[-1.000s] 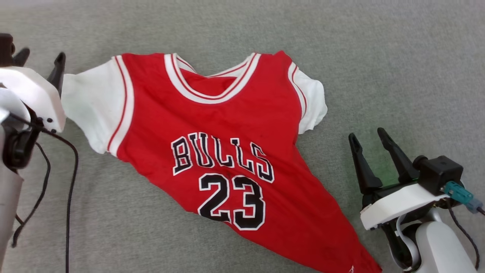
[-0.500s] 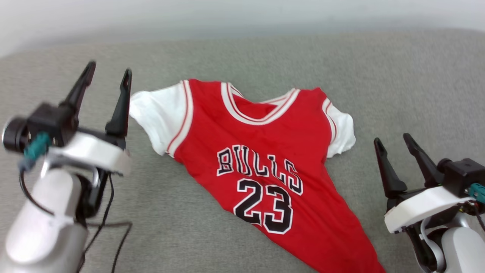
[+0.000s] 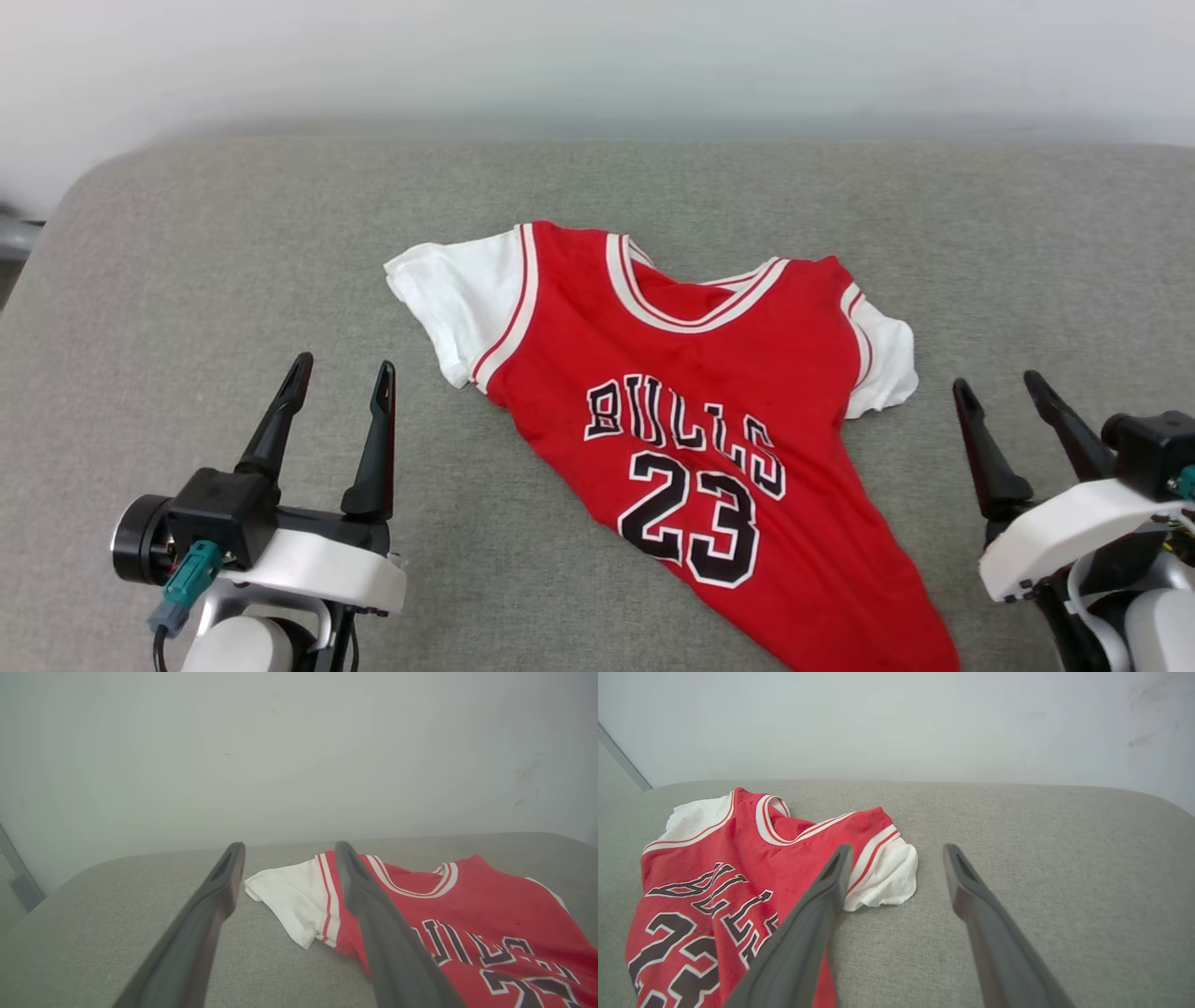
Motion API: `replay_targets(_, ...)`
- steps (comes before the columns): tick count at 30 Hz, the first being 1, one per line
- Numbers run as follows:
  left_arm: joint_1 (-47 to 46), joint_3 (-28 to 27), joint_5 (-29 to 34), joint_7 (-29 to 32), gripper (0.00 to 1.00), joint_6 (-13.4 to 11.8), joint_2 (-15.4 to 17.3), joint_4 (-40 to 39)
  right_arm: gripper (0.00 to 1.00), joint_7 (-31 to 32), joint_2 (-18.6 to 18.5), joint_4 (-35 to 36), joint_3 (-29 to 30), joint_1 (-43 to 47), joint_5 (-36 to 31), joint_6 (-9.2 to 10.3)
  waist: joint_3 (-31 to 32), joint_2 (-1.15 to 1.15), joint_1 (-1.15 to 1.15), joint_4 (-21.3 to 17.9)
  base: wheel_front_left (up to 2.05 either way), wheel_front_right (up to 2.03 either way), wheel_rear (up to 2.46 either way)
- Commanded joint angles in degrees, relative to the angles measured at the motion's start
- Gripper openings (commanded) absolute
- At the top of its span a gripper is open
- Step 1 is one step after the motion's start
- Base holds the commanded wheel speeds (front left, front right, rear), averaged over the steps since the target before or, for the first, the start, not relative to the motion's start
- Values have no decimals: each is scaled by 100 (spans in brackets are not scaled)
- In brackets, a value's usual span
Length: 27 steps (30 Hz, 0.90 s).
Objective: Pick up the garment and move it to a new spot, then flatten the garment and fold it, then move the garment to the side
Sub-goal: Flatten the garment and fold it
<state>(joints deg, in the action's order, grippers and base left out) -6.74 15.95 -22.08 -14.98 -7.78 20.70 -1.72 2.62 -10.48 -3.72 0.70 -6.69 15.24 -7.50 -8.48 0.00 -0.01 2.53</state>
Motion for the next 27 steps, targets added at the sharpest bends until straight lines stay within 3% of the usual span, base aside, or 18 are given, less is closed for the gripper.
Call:
replay_targets(1,37,-31,36,-29,100,11,-36,-37,100,80,-40,19,7,36,29,2,-47,0,1,55,0,0,0)
replay_targets(6,-126,-67,190,-29,100,168,-89,-111,100,1189,-367,-14,-3,-256,91,2,-252,0,1,256,0,0,0)
replay_targets(15,-343,-55,348,-23,100,409,-251,-45,100,3913,-637,-283,187,-1230,187,3,-717,0,1,650,0,0,0)
replay_targets(21,-447,-110,469,-23,100,515,-403,-6,100,4643,-693,-618,237,-1650,-46,3,-961,0,1,909,0,0,0)
replay_targets(27,-507,-261,570,-23,100,596,-503,12,100,4731,-636,-1037,78,-1669,-205,2,-1069,0,1,1022,0,0,0)
